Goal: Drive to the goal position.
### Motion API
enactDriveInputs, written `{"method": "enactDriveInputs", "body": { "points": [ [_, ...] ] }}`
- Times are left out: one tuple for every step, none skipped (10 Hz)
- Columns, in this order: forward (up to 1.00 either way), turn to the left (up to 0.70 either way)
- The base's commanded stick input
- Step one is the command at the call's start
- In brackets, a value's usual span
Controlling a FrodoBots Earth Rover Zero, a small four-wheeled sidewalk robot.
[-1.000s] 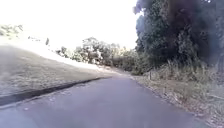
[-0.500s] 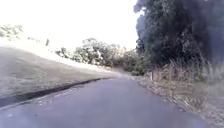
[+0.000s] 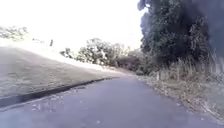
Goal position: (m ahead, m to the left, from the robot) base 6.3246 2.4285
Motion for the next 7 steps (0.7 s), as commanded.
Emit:
{"method": "enactDriveInputs", "body": {
  "points": [
    [0.7, 0.0],
    [0.7, 0.0],
    [0.7, 0.0],
    [0.7, 0.0],
    [0.7, 0.0],
    [0.7, 0.0],
    [0.7, 0.0]
  ]
}}
